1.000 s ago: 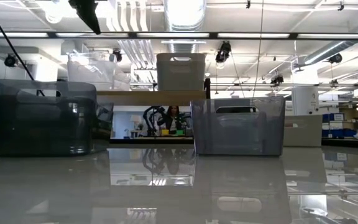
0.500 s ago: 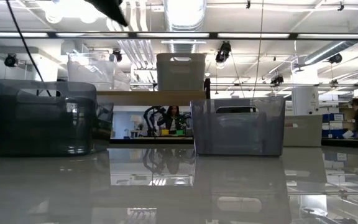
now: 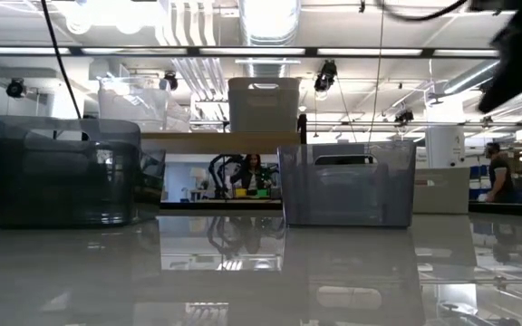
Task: Stack baskets on shelf by color
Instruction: Stack the gray bin on top of the gray bin on the shelf
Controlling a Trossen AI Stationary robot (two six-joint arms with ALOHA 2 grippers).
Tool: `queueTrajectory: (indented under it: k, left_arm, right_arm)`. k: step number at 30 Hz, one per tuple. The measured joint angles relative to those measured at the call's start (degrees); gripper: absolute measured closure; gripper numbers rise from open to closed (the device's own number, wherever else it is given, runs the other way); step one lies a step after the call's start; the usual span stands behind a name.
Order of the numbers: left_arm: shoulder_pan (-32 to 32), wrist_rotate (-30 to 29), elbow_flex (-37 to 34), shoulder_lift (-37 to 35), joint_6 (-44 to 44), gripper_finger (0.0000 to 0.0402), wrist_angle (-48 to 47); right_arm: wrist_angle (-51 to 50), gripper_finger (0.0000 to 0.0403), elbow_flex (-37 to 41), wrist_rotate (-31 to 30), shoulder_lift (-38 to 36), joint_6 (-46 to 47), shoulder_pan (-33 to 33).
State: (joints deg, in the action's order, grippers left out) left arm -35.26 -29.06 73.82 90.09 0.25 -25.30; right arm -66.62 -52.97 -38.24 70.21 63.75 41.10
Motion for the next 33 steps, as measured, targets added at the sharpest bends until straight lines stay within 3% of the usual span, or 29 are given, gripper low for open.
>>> queueTrajectory:
  k: [8,17,22,25,33]
  left_arm:
    - [-3.7,-1.5,-0.1,3.7,-5.9,0.0369,3.8]
    - [-3.7,-1.5,-0.9,4.2,-10.5,0.0369,3.9]
    - [-3.8,-1.5,-2.0,4.2,-11.8,0.0369,4.1]
    - [-3.8,-1.5,-2.4,4.3,-13.4,0.0369,3.9]
    - [-3.9,-1.4,-3.0,4.3,-13.6,0.0369,4.3]
  right_arm:
    - [-0.1,0.0316,0.0,5.8,-5.5,-24.4,-22.7]
    - [2.5,0.0224,0.1,9.8,-4.9,-50.4,-52.5]
    - [8.1,0.0215,1.6,20.2,-4.5,-64.1,-66.7]
    - [12.5,0.0218,3.7,22.3,-4.5,-68.3,-72.5]
    - [16.4,0.0243,6.3,28.1,-3.5,-71.4,-78.3]
